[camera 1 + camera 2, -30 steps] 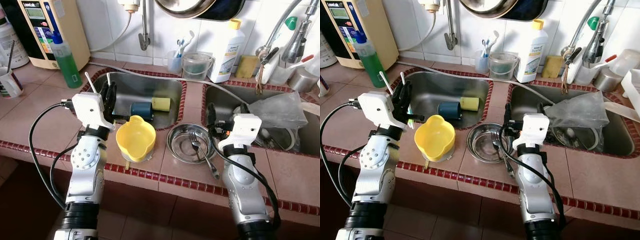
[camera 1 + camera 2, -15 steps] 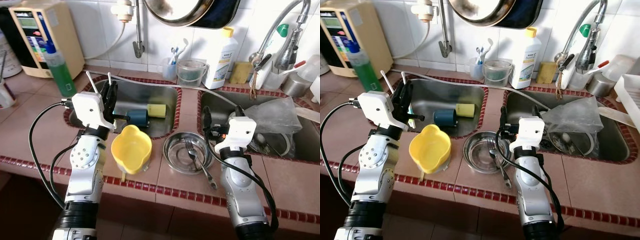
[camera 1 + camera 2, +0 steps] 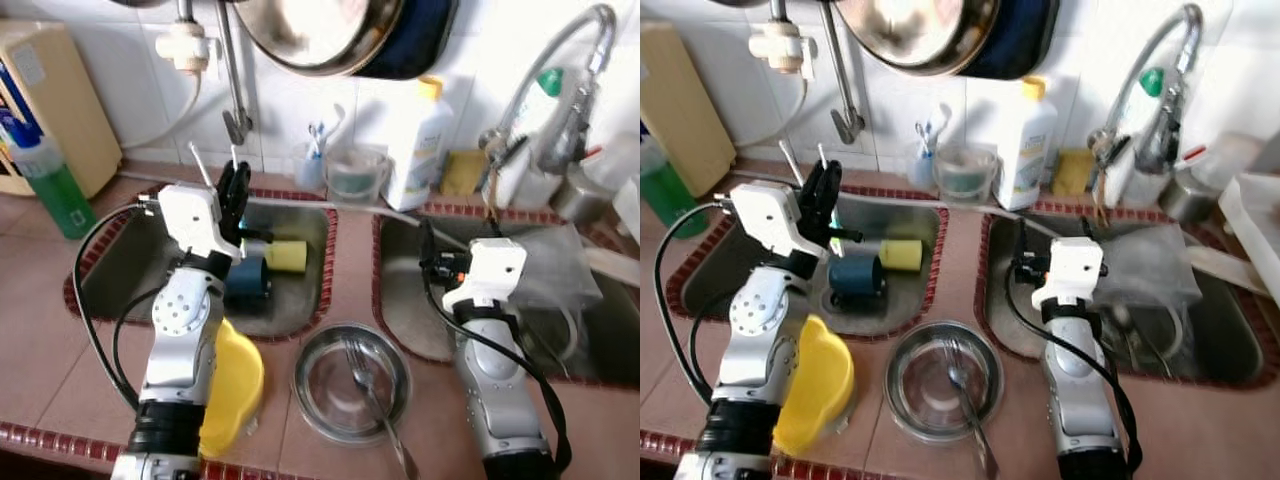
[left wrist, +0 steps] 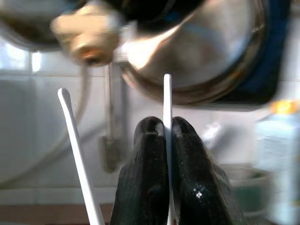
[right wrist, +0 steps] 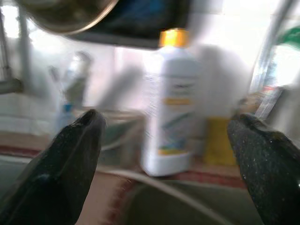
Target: Kitchen organization
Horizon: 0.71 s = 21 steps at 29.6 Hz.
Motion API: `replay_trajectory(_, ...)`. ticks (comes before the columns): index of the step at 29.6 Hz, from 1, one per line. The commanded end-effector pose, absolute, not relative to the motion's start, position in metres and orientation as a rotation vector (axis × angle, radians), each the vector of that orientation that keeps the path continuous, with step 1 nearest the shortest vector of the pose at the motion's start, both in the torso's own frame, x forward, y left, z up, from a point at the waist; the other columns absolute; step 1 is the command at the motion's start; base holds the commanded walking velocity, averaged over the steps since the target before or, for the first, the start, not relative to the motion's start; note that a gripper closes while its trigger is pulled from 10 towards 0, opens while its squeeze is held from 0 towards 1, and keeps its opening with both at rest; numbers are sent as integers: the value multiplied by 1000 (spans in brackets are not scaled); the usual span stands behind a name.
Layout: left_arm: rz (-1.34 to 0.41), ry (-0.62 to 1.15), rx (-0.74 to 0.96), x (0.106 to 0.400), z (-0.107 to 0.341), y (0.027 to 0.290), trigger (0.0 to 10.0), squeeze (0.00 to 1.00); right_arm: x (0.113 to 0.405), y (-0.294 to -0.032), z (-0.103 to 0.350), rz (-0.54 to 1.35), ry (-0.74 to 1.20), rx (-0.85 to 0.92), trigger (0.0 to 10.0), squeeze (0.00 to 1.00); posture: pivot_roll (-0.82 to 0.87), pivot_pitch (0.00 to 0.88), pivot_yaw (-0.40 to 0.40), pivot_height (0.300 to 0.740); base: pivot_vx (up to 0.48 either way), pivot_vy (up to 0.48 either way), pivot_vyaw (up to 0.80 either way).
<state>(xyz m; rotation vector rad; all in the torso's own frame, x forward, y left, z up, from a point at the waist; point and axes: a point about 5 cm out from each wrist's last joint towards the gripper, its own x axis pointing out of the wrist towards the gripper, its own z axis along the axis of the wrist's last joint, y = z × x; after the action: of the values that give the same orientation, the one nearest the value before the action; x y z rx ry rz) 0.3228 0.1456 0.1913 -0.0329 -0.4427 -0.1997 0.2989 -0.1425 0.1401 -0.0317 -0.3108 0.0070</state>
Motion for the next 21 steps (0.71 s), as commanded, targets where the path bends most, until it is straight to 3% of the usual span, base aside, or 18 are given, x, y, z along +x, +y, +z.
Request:
replay_trajectory(1, -189, -422, -28, 324, 189, 147, 10000, 0, 297, -140, 140, 41, -302, -34, 10000, 0, -52, 4, 9, 740, 0, 0, 0)
replay_trajectory(21, -273, -308, 146, 339, 183, 154, 10000, 0, 277, -120, 136, 239, -196, 29, 10000, 0, -78, 19, 41, 740, 0, 0, 0)
